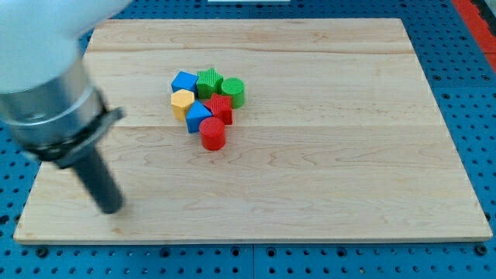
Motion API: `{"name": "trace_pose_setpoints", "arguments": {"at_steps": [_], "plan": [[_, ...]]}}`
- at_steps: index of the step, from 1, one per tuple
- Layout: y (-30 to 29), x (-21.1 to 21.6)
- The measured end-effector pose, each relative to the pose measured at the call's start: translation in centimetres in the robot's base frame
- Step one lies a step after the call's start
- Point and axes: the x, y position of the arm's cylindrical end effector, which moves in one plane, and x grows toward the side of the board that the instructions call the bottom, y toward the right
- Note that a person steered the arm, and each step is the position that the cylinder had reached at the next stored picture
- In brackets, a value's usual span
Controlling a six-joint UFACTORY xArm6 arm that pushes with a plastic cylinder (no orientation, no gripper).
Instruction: Drag the yellow heart to the top left of yellow hexagon
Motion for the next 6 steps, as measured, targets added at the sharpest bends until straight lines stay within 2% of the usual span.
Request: {"name": "trace_pose_setpoints", "arguments": {"at_steps": [1, 2, 3, 4, 5, 6], "plan": [[-9.5, -2.8], [-6.0, -4.7], [-2.3, -9.4], [-2.3, -10.8], [0.3, -11.6], [4.8, -16.7]]}}
